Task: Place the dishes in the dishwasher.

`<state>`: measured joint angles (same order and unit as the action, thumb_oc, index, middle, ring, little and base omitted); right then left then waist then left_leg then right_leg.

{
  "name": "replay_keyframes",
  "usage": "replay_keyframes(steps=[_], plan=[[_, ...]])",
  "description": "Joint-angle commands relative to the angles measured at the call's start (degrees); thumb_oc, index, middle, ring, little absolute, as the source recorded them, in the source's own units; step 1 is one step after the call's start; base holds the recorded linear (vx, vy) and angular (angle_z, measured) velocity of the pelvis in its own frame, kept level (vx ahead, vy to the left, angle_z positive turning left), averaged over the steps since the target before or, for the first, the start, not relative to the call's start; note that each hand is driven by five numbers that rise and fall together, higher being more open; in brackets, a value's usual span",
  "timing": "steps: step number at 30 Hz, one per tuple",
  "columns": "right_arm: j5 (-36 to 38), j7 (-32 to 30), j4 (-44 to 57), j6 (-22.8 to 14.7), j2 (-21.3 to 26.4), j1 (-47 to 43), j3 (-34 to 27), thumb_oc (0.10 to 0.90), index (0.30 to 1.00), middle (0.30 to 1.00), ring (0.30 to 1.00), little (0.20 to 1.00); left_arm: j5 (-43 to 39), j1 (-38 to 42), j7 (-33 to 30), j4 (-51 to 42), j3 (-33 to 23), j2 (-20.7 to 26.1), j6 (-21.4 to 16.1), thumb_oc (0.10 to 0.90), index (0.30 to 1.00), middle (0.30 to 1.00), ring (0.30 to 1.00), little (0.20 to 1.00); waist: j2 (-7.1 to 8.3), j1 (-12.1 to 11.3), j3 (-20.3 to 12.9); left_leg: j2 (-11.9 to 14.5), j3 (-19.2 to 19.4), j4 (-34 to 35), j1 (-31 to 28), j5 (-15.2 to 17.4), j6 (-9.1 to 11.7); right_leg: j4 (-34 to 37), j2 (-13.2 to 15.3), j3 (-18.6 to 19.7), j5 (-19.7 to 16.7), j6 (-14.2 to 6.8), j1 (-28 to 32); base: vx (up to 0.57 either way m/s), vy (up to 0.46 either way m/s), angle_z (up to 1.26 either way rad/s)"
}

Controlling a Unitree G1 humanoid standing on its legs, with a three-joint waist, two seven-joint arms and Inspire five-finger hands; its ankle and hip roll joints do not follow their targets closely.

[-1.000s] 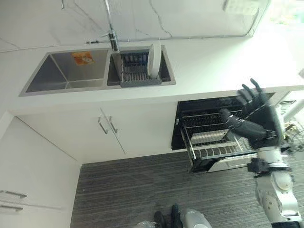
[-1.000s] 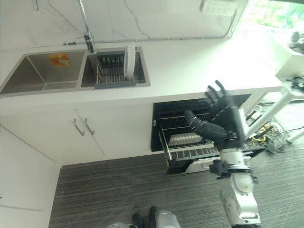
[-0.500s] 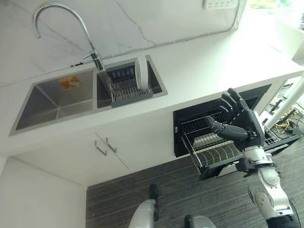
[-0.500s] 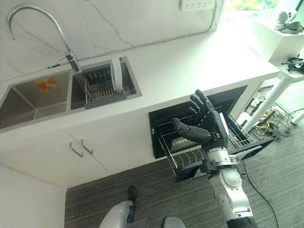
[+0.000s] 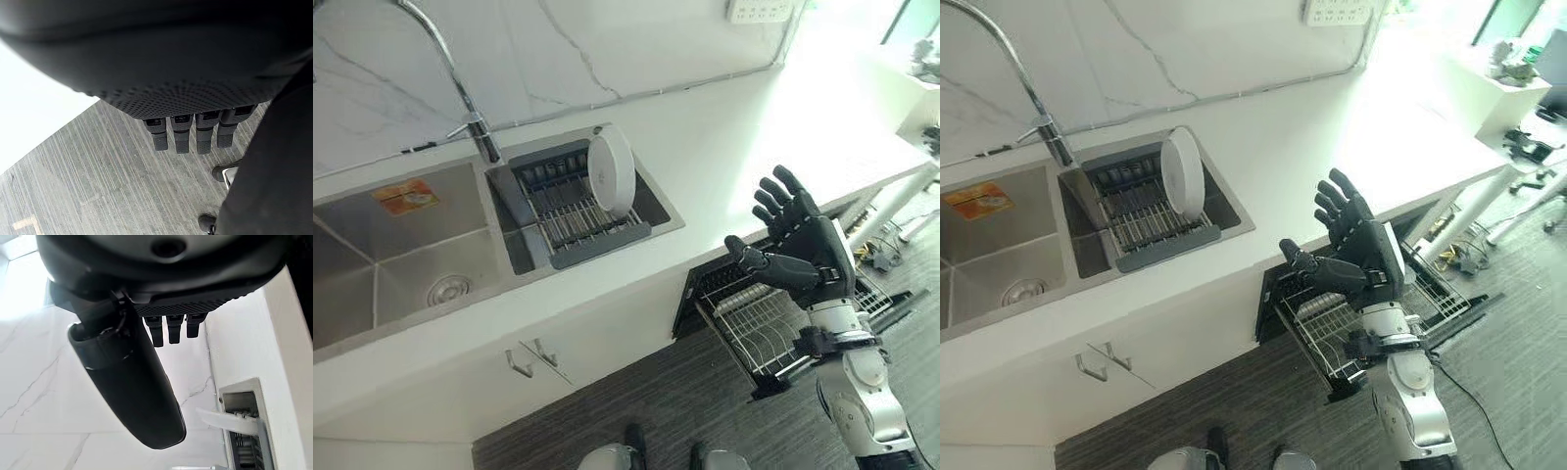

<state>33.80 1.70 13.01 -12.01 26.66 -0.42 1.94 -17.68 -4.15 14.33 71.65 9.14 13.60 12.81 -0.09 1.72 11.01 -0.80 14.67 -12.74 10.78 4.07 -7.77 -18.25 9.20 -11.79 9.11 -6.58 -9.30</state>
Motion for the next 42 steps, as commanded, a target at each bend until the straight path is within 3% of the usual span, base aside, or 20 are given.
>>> replay_keyframes(steps=[1,15,22,42], plan=[[0.4,1.2,2.9,-5.5,2.1,-5.7,-3.9,0.800,0.900,0.900,0.900,0.900,-3.3,-0.2,0.6,-2.0,-1.6,-2.7,0.1,0.800,0.900,0.900,0.900,0.900,-1.14,-0.4,-1.5,-0.1,-6.4,-4.5,-1.1,10.7,4.1,1.1,-1.6,-1.3,0.5,-0.9,1.4,0.01,-0.116,-0.09],[0.6,-0.3,4.2,-5.0,3.6,-6.6,-3.8,0.800,0.900,0.900,0.900,0.900,-0.4,-2.2,0.8,-1.1,-2.0,-3.1,-1.5,0.800,0.900,0.900,0.900,0.900,0.48,-2.3,-3.5,1.6,-5.1,-4.5,-1.8,11.5,6.5,1.1,0.3,-3.8,3.2,-1.2,2.8,0.00,-0.086,0.09],[1.9,0.6,3.9,-3.6,3.6,-8.3,-1.9,0.800,0.900,0.900,0.900,0.900,-0.6,-1.9,0.0,-1.0,-1.6,-3.2,-1.6,0.800,0.900,0.900,0.900,0.900,0.38,-2.7,-4.3,1.6,-5.7,-4.5,-2.9,11.6,7.0,1.1,-0.4,-4.2,4.2,-0.6,4.7,-0.01,-0.039,0.11],[0.5,-2.6,3.4,-4.5,3.3,-11.6,1.3,0.800,0.900,0.900,0.900,0.900,-1.1,-1.9,-0.7,-1.0,-1.3,-3.4,-3.0,0.800,0.900,0.900,0.900,0.900,-0.38,-3.6,-4.6,2.6,-7.5,-4.5,-2.3,10.0,9.2,1.1,-2.2,-4.9,5.5,1.0,5.2,-0.03,-0.062,0.09]])
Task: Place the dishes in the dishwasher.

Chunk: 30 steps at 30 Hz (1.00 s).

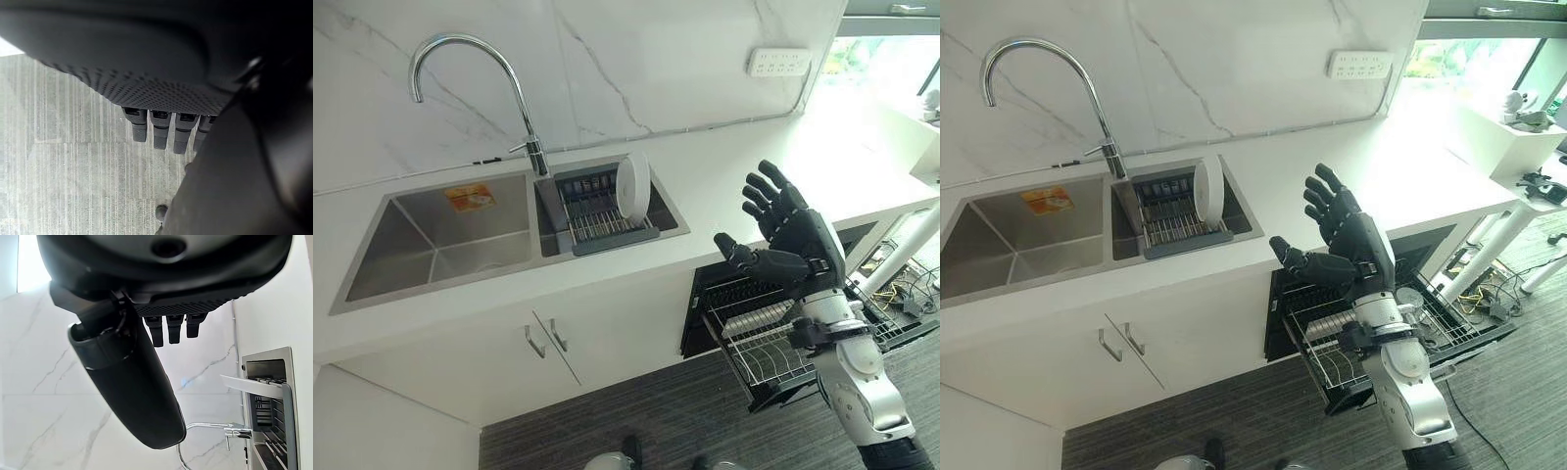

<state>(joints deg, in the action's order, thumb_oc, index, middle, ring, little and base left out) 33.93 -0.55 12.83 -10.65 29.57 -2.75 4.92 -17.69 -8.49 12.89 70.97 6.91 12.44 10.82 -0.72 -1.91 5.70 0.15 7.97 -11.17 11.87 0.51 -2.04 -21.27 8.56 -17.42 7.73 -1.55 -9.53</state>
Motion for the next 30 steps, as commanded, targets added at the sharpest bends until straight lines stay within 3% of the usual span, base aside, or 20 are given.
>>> replay_keyframes(steps=[1,3,5,8,12,15,21,22,23,24,25,26,27,30], plan=[[0.5,-0.4,3.5,-5.8,0.6,-9.5,-1.7,0.800,0.900,0.900,0.900,0.900,-2.2,2.4,0.4,-0.2,0.9,-2.4,-2.6,0.800,0.900,0.900,0.900,0.900,0.24,0.0,0.8,1.7,-1.0,-6.0,-3.3,13.4,3.6,4.1,-1.7,0.7,7.0,-3.9,5.4,-0.01,-0.069,0.12],[0.4,-0.6,3.5,-5.5,0.7,-9.7,-1.6,0.800,0.900,0.900,0.900,0.900,-12.7,2.9,-3.4,-1.3,-1.0,-3.0,-4.2,0.800,0.900,0.900,0.900,0.900,0.19,-0.1,1.2,1.8,-0.9,-6.0,-4.0,13.3,4.0,4.1,-1.8,0.6,7.3,-3.7,5.9,0.00,-0.034,0.12],[0.1,-0.8,3.8,-5.3,0.7,-9.6,-1.7,0.800,0.900,0.900,0.900,0.900,-14.7,3.1,-4.3,-1.8,-3.6,-3.0,-4.3,0.800,0.900,0.900,0.900,0.900,0.55,-0.2,1.4,1.4,-0.5,-6.0,-5.1,13.1,4.1,4.1,-1.5,0.5,7.3,-3.5,6.1,0.04,-0.023,0.03],[0.6,-0.6,3.3,-6.9,1.5,-9.6,-3.0,0.800,0.900,0.900,0.900,0.900,-8.4,2.5,-2.7,-2.9,-4.6,-3.3,-5.1,0.800,0.900,0.900,0.900,0.900,1.89,-1.5,3.8,-0.9,-1.2,-6.0,-3.9,10.3,3.8,4.1,-1.0,2.1,6.1,-2.8,6.6,0.05,-0.006,0.05],[-1.0,-1.2,2.8,-6.9,0.7,-11.5,-1.8,0.800,0.900,0.900,0.900,0.900,-7.7,1.9,-2.2,-2.7,-4.7,-3.5,-3.1,0.800,0.900,0.900,0.900,0.900,-0.22,-2.7,5.4,1.0,-3.6,-6.0,2.0,7.0,5.4,4.1,-3.1,3.6,6.8,-2.8,7.7,0.15,0.165,0.00],[-0.3,-0.9,2.6,-6.1,0.7,-11.9,-1.1,0.800,0.900,0.900,0.900,0.900,-6.8,2.1,-2.6,-0.3,-4.7,-3.4,-3.2,0.800,0.900,0.900,0.900,0.900,-0.50,-2.3,5.0,1.7,-1.6,-6.0,2.1,7.7,4.5,4.1,-2.4,3.2,7.9,-3.0,8.6,0.22,0.238,-0.16],[1.8,0.2,3.8,-6.2,-0.8,-9.9,-1.5,0.800,0.900,0.900,0.900,0.900,-4.6,3.2,-3.1,1.2,-4.3,-2.0,-3.1,0.800,0.900,0.900,0.900,0.900,-0.91,-1.4,3.6,0.1,-1.9,-6.0,-1.3,11.3,0.8,4.1,-1.9,1.0,7.2,-3.6,11.4,0.24,0.181,-0.42],[2.0,-0.4,3.5,-6.5,-1.6,-10.2,-0.7,0.800,0.900,0.900,0.900,0.900,-3.5,3.9,-2.9,1.4,-3.5,-1.3,-3.0,0.800,0.900,0.900,0.900,0.900,-1.76,-0.3,4.1,-0.8,-3.2,-6.0,-2.8,12.4,-0.9,1.9,-3.8,1.1,2.1,-4.3,11.5,0.24,0.168,-0.23],[1.9,0.1,3.5,-7.0,-1.9,-9.8,-0.3,0.800,0.900,0.900,0.900,0.900,-4.0,4.2,-3.3,1.3,-2.8,-1.0,-3.0,0.800,0.900,0.900,0.900,0.900,-2.04,0.5,4.8,-1.7,-4.2,-6.0,-3.8,13.1,-1.6,-2.7,-3.5,1.9,0.7,-5.0,7.9,0.18,0.123,-0.19],[1.9,0.3,3.5,-7.0,-2.0,-9.7,-0.2,0.800,0.900,0.900,0.900,0.900,-4.6,4.3,-3.5,1.2,-2.5,-1.0,-2.8,0.800,0.900,0.900,0.900,0.900,-2.07,0.6,4.9,-1.8,-4.4,-6.0,-4.0,13.2,-1.6,-2.1,-3.2,2.0,0.6,-5.0,7.3,0.07,-0.002,-0.09],[2.4,1.3,3.1,-6.8,-2.0,-9.9,-0.2,0.800,0.900,0.900,0.900,0.900,-6.0,4.8,-3.9,0.9,-2.2,-0.8,-2.0,0.800,0.900,0.900,0.900,0.900,-2.33,0.8,5.2,-1.7,-4.5,-6.0,-4.3,13.2,-1.2,2.8,-2.5,1.6,1.3,-4.6,7.4,0.03,-0.063,-0.06],[2.4,1.8,2.8,-6.8,-2.0,-10.0,0.0,0.800,0.900,0.900,0.900,0.900,-6.4,5.0,-3.8,0.6,-2.5,-0.5,-1.6,0.800,0.900,0.900,0.900,0.900,-2.17,1.1,5.8,-2.0,-4.6,-6.0,-4.7,13.7,-1.1,4.1,-1.0,2.2,-0.7,-5.3,5.4,0.03,-0.119,0.16],[2.5,2.7,2.8,-7.0,-2.1,-9.5,-0.2,0.800,0.900,0.900,0.900,0.900,-6.8,4.9,-3.7,0.4,-2.6,-0.3,-1.3,0.800,0.900,0.900,0.900,0.900,-2.09,1.2,6.1,-1.8,-4.8,-6.0,-4.5,13.7,-0.9,4.1,-0.8,3.9,1.2,-5.3,4.7,0.01,-0.102,0.12],[2.4,2.8,3.1,-7.2,-1.9,-8.8,-0.3,0.800,0.900,0.900,0.900,0.900,-7.0,4.4,-3.5,0.0,-2.4,-0.4,-1.1,0.800,0.900,0.900,0.900,0.900,-1.24,0.7,5.7,-1.4,-3.6,-6.0,-3.8,13.5,-0.6,4.1,0.9,3.7,1.7,-6.0,3.8,-0.01,-0.162,-0.02]])
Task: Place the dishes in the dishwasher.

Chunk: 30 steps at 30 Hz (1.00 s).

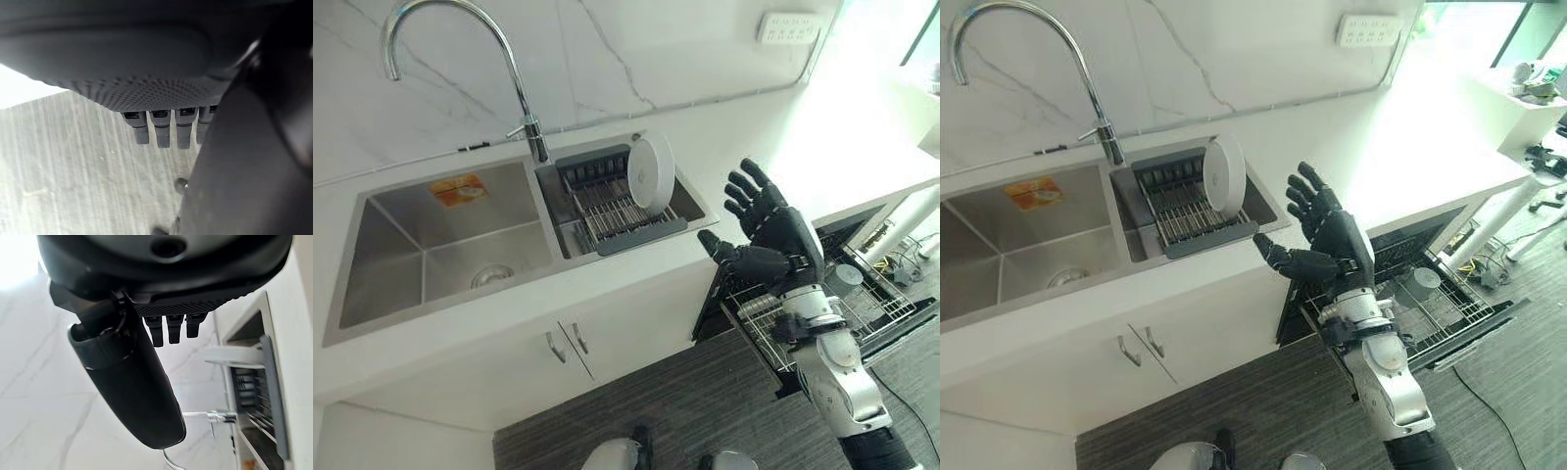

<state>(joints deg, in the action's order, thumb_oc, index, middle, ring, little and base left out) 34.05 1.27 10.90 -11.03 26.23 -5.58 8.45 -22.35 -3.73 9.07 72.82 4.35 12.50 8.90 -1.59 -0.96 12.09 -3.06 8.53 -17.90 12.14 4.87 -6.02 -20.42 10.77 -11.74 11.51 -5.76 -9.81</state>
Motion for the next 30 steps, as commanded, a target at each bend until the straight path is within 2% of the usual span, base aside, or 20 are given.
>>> replay_keyframes(steps=[1,7,8,16,23,30], plan=[[1.6,0.2,4.8,-6.8,1.1,-6.4,-3.8,0.800,0.900,0.900,0.900,0.900,-1.7,-0.7,0.0,-1.4,0.5,-0.9,-0.1,0.800,0.900,0.900,0.900,0.900,0.28,-0.9,-1.0,2.8,-3.5,0.7,-3.1,9.2,4.1,3.2,-0.3,-2.5,-1.5,-2.4,3.2,-0.03,-0.200,-0.15],[1.8,-2.5,5.8,-6.0,2.3,-6.0,-5.3,0.800,0.900,0.900,0.900,0.900,0.2,-2.0,-1.7,-0.8,0.6,-1.2,-0.8,0.800,0.900,0.900,0.900,0.900,1.02,-1.4,-2.4,4.3,-3.0,0.7,-2.0,9.2,6.1,3.2,0.4,-3.1,0.1,-2.5,3.1,0.03,-0.143,0.12],[1.5,-3.4,5.9,-6.1,2.7,-6.1,-5.8,0.800,0.900,0.900,0.900,0.900,2.5,-2.4,-1.5,-0.5,0.1,-1.4,-1.2,0.800,0.900,0.900,0.900,0.900,1.13,-1.5,-3.1,4.4,-3.1,0.7,-2.1,9.3,6.4,3.2,0.3,-3.0,0.6,-2.3,3.4,0.09,-0.076,0.18],[-1.7,-5.5,5.2,-8.0,4.9,-9.5,-8.8,0.800,0.900,0.900,0.900,0.900,3.4,-4.5,-2.1,0.5,-0.7,-1.1,-0.8,0.800,0.900,0.900,0.900,0.900,1.31,-2.8,-4.6,4.5,-4.1,0.7,-3.0,9.7,7.1,3.2,0.0,-3.9,2.0,-1.9,5.2,0.11,-0.033,0.08],[-0.6,-9.6,1.9,-5.9,7.5,-16.7,-9.4,0.800,0.900,0.900,0.900,0.900,4.5,-5.2,-1.5,2.3,-2.3,0.1,-0.5,0.800,0.900,0.900,0.900,0.900,1.68,-4.2,-5.3,4.7,-4.1,0.7,-3.6,9.7,7.5,3.2,0.8,-5.2,2.2,-1.8,6.0,0.09,-0.001,0.10],[0.2,-12.0,-3.9,-0.6,8.1,-24.4,-8.1,0.800,0.900,0.900,0.900,0.900,5.6,-4.7,-0.7,3.5,-2.5,1.3,-0.3,0.800,0.900,0.900,0.900,0.900,1.69,-5.5,-5.6,4.1,-5.1,0.7,-4.2,9.9,7.3,3.2,1.2,-6.1,2.4,-1.7,6.9,0.08,0.010,0.03]])
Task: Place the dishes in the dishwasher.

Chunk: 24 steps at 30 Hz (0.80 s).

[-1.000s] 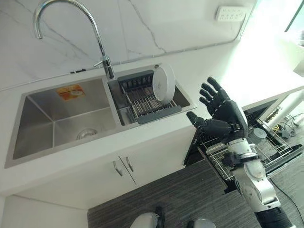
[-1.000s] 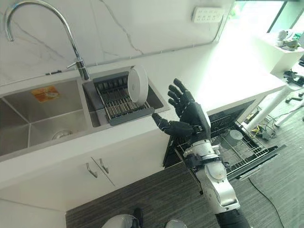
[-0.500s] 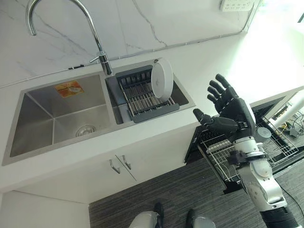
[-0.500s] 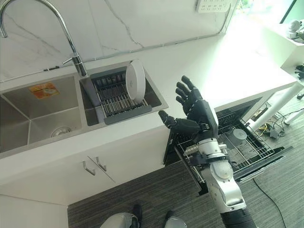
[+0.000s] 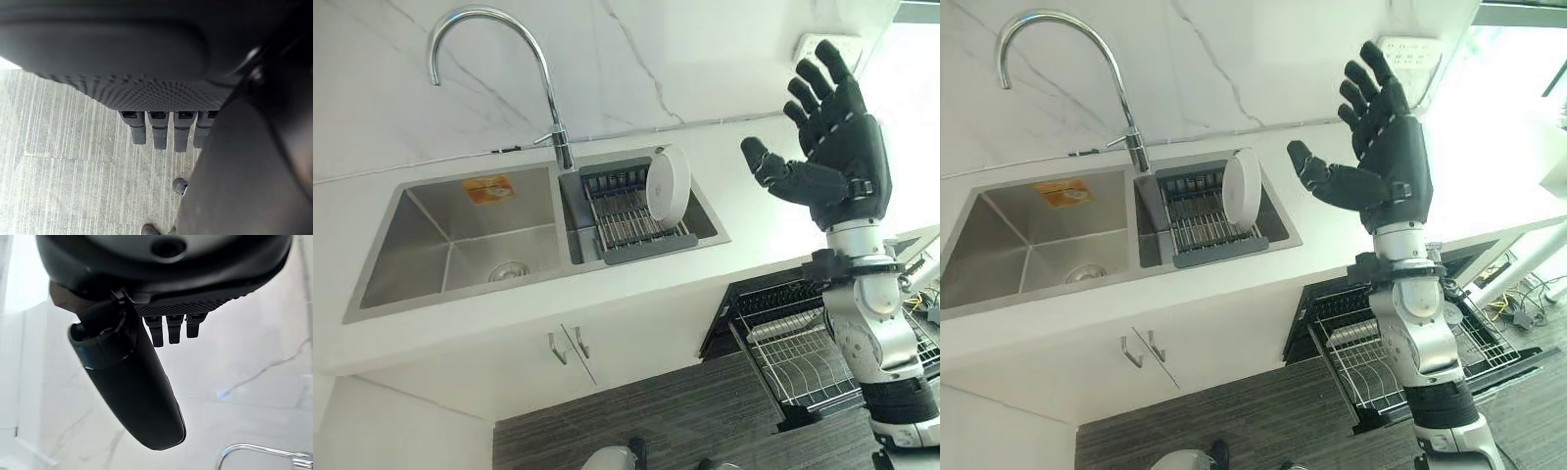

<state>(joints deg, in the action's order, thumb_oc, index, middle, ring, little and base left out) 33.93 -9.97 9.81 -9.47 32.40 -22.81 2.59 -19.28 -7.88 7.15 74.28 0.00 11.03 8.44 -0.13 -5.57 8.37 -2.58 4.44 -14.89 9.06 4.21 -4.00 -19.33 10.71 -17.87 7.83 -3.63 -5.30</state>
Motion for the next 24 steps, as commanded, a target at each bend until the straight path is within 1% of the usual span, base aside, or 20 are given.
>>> replay_keyframes(steps=[1,6,9,12,17,18,19,21,24], plan=[[1.4,-0.3,-5.1,-1.4,2.3,-8.8,-1.7,0.800,0.900,0.900,0.900,0.900,2.6,-0.6,1.5,2.1,2.0,3.1,0.1,0.800,0.900,0.900,0.900,0.900,0.32,-1.4,-1.9,3.4,-1.4,-2.3,-1.3,10.5,5.2,2.1,1.4,-0.1,6.1,-3.9,2.6,0.12,-0.007,0.03],[4.4,-0.3,-13.2,0.2,4.0,-14.6,-1.1,0.800,0.900,0.900,0.900,0.900,2.6,-1.0,2.6,1.5,2.4,4.3,-0.5,0.800,0.900,0.900,0.900,0.900,0.56,-2.8,-2.1,3.2,-2.5,-2.3,-1.1,10.2,5.4,2.1,1.5,-0.8,6.2,-3.8,3.0,0.07,0.001,0.12],[7.8,1.2,-19.0,3.5,7.1,-18.9,-1.1,0.800,0.900,0.900,0.900,0.900,2.7,-0.7,3.7,1.4,3.0,5.5,-0.6,0.800,0.900,0.900,0.900,0.900,0.68,-3.9,-2.2,2.8,-3.5,-2.3,-0.5,9.8,5.6,2.1,1.7,-1.7,6.3,-3.8,3.2,0.03,-0.005,0.22],[7.9,2.4,-21.7,4.7,8.7,-20.3,-1.1,0.800,0.900,0.900,0.900,0.900,3.0,-0.7,4.3,1.3,3.0,5.9,-0.3,0.800,0.900,0.900,0.900,0.900,0.73,-4.5,-2.1,2.8,-3.7,-2.3,-0.2,9.6,5.8,2.1,1.9,-2.4,6.3,-3.8,3.3,0.01,-0.006,0.21],[8.7,3.5,-27.0,5.3,9.6,-22.7,0.0,0.800,0.900,0.900,0.900,0.900,2.7,-0.5,4.2,1.0,3.3,6.6,-0.2,0.800,0.900,0.900,0.900,0.900,0.83,-5.3,-2.0,2.7,-3.8,-2.3,-0.2,9.5,6.0,2.1,2.3,-3.5,6.2,-3.9,3.9,0.02,-0.016,0.17],[8.5,4.0,-28.7,5.1,9.3,-23.4,0.7,0.800,0.900,0.900,0.900,0.900,2.0,-0.4,4.4,0.7,3.1,6.8,0.6,0.800,0.900,0.900,0.900,0.900,0.68,-5.6,-1.7,2.7,-3.9,-2.3,-0.5,9.4,6.0,2.1,2.2,-3.7,6.2,-3.8,4.4,0.05,-0.008,0.12],[8.6,4.2,-29.2,4.9,9.2,-23.6,0.8,0.800,0.900,0.900,0.900,0.900,2.0,-0.5,4.5,0.6,3.1,6.8,0.6,0.800,0.900,0.900,0.900,0.900,0.66,-5.7,-1.6,2.8,-3.8,-2.3,-0.8,9.6,6.1,2.1,2.2,-3.6,6.5,-3.8,4.8,0.06,0.007,0.12],[9.4,5.3,-30.8,4.9,8.8,-24.6,1.3,0.800,0.900,0.900,0.900,0.900,1.3,-0.7,4.2,0.6,3.1,6.7,1.2,0.800,0.900,0.900,0.900,0.900,0.46,-5.9,-1.6,2.8,-3.9,-2.3,-0.6,9.1,6.2,2.1,2.2,-4.0,6.4,-3.6,4.9,0.04,0.014,0.04],[11.2,4.6,-33.3,4.8,8.5,-25.6,1.7,0.800,0.900,0.900,0.900,0.900,3.1,-0.6,3.5,0.3,3.0,7.4,0.7,0.800,0.900,0.900,0.900,0.900,0.45,-6.7,-1.4,2.7,-3.8,-2.3,-0.8,9.3,6.3,2.1,2.4,-4.5,6.6,-3.9,5.6,0.04,-0.012,0.07]])
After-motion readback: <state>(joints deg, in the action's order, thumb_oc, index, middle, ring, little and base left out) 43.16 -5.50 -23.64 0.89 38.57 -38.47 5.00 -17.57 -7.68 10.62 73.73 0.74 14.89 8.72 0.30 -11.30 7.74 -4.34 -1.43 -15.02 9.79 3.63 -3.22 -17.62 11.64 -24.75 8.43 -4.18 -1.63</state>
